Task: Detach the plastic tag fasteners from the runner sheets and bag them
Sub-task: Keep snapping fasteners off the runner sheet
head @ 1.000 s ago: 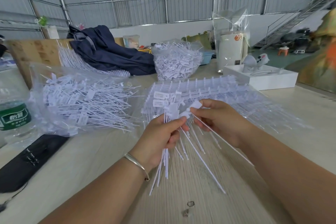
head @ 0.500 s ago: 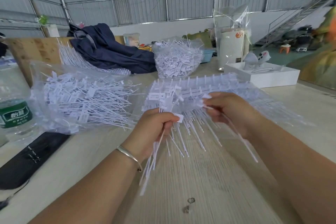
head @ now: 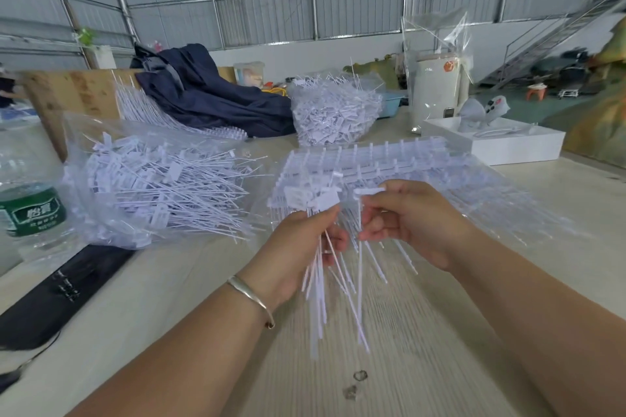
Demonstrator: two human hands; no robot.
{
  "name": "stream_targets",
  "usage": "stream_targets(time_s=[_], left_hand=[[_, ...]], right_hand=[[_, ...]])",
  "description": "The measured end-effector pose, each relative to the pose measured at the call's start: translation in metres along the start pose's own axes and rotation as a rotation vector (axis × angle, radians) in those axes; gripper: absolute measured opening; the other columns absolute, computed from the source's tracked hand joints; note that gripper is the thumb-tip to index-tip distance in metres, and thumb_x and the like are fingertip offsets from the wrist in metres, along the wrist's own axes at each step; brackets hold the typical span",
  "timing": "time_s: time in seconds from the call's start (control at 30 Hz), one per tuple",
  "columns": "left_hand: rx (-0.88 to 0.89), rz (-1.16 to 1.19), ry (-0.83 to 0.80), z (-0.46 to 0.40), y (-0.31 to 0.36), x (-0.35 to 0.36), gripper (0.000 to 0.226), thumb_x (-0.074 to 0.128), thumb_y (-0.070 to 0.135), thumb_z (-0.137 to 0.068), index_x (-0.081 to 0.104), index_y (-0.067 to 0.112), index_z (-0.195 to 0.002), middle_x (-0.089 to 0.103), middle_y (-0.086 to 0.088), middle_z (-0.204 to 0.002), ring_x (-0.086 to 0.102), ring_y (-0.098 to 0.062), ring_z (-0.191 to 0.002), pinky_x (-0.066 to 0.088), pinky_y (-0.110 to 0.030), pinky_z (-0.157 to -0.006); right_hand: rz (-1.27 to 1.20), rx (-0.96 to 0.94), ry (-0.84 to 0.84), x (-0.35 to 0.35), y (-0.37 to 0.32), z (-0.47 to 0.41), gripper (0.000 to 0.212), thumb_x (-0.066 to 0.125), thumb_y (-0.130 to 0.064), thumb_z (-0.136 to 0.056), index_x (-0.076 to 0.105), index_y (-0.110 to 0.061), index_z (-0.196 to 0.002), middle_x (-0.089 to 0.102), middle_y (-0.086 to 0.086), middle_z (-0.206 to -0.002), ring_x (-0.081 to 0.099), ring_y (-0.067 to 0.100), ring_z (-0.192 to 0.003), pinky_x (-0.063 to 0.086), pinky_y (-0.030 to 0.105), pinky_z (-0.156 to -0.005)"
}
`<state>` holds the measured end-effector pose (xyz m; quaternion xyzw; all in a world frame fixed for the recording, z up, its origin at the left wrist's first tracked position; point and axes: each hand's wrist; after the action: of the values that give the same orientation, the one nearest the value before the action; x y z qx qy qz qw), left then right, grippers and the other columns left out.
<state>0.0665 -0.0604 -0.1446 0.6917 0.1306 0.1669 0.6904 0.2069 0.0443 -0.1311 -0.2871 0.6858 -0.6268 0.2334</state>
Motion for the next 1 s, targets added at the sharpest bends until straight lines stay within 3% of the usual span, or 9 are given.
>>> stream_targets(time_s=[0.1, 0.3, 0.4, 0.53, 0.6, 0.73, 0.83, 0.93, 1.0], left_hand=[[-0.028, 0.072, -0.044, 0.003, 0.001, 0.006, 0.033, 0.052, 0.03, -0.099, 0.06, 0.001, -0.088, 0.069, -0.013, -0.068, 0.068, -0.024, -0.059, 0.057, -0.032, -0.054], [0.011, 0.023, -0.015, 0.004, 0.001, 0.01, 0.023, 0.046, 0.027, -0.102, 0.053, 0.012, -0.085, 0.044, 0.003, -0.051, 0.032, -0.01, -0.037, 0.028, -0.019, -0.038], [0.025, -0.004, -0.011, 0.003, 0.003, 0.008, 0.023, 0.051, 0.031, -0.1, 0.061, 0.011, -0.095, 0.033, 0.007, -0.05, 0.025, -0.007, -0.037, 0.022, -0.017, -0.036], [0.073, 0.021, 0.05, 0.003, 0.009, 0.002, 0.037, 0.065, 0.04, -0.089, 0.05, 0.02, -0.061, 0.035, 0.007, -0.049, 0.028, -0.005, -0.037, 0.024, -0.017, -0.036], [0.072, 0.081, 0.081, 0.003, 0.012, 0.001, 0.042, 0.059, 0.04, -0.093, 0.042, 0.019, -0.061, 0.034, 0.005, -0.049, 0.029, -0.007, -0.037, 0.025, -0.018, -0.037], [0.171, 0.174, 0.178, 0.008, 0.02, 0.003, 0.04, 0.055, 0.032, -0.096, 0.058, 0.01, -0.064, 0.053, 0.001, -0.055, 0.052, -0.013, -0.044, 0.041, -0.02, -0.042], [0.299, 0.018, 0.317, 0.011, 0.025, 0.005, 0.019, 0.058, 0.018, -0.089, 0.071, 0.008, -0.081, 0.062, 0.007, -0.065, 0.062, -0.005, -0.055, 0.046, -0.018, -0.047], [0.273, -0.021, 0.34, 0.015, 0.033, 0.006, 0.014, 0.059, 0.014, -0.083, 0.068, 0.007, -0.076, 0.062, -0.006, -0.066, 0.062, -0.023, -0.062, 0.045, -0.03, -0.054], [0.202, 0.095, 0.275, 0.018, 0.038, 0.004, 0.014, 0.06, 0.016, -0.083, 0.066, 0.016, -0.071, 0.063, -0.001, -0.061, 0.061, -0.025, -0.059, 0.042, -0.03, -0.051]], right_hand=[[0.012, -0.073, 0.055, 0.011, 0.004, 0.0, 0.02, 0.064, -0.01, -0.09, 0.055, 0.001, -0.076, 0.064, 0.012, -0.065, 0.067, 0.023, -0.056, 0.05, 0.029, -0.057], [0.362, -0.309, 0.211, 0.022, 0.008, 0.001, 0.046, 0.066, -0.029, -0.091, 0.054, 0.014, -0.079, 0.05, 0.015, -0.062, 0.046, 0.017, -0.054, 0.04, 0.021, -0.054], [0.322, -0.271, 0.133, 0.024, 0.006, 0.004, 0.041, 0.063, -0.033, -0.092, 0.061, 0.007, -0.082, 0.059, 0.007, -0.063, 0.055, 0.014, -0.054, 0.047, 0.021, -0.054], [0.048, -0.058, -0.022, 0.03, 0.005, 0.006, 0.059, 0.065, -0.05, -0.078, 0.057, 0.002, -0.103, 0.073, 0.017, -0.086, 0.072, 0.024, -0.074, 0.058, 0.03, -0.067], [-0.033, 0.034, -0.18, 0.031, 0.005, 0.007, 0.067, 0.069, -0.053, -0.073, 0.055, -0.001, -0.113, 0.074, 0.017, -0.096, 0.073, 0.027, -0.091, 0.058, 0.036, -0.079], [-0.087, 0.048, -0.39, 0.041, 0.009, 0.014, 0.057, 0.078, -0.03, -0.072, 0.059, -0.01, -0.122, 0.072, 0.007, -0.105, 0.069, 0.018, -0.097, 0.053, 0.033, -0.088], [-0.06, -0.009, -0.39, 0.05, 0.006, 0.018, 0.054, 0.074, -0.011, -0.073, 0.057, -0.008, -0.124, 0.069, 0.013, -0.104, 0.066, 0.021, -0.098, 0.053, 0.036, -0.09], [0.056, -0.089, -0.377, 0.058, -0.003, 0.022, 0.042, 0.068, 0.003, -0.077, 0.058, -0.001, -0.117, 0.068, 0.014, -0.097, 0.065, 0.021, -0.088, 0.051, 0.04, -0.091], [0.139, -0.137, -0.347, 0.064, -0.006, 0.023, 0.031, 0.062, 0.011, -0.081, 0.057, -0.001, -0.109, 0.066, 0.009, -0.088, 0.061, 0.018, -0.079, 0.049, 0.037, -0.083]])
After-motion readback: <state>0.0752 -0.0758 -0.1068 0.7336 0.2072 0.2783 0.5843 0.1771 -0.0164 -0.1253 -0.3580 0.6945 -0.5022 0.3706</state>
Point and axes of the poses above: each hand's wrist, its own z-axis away from the middle knuckle, its own x-axis out of the palm, y = z × x
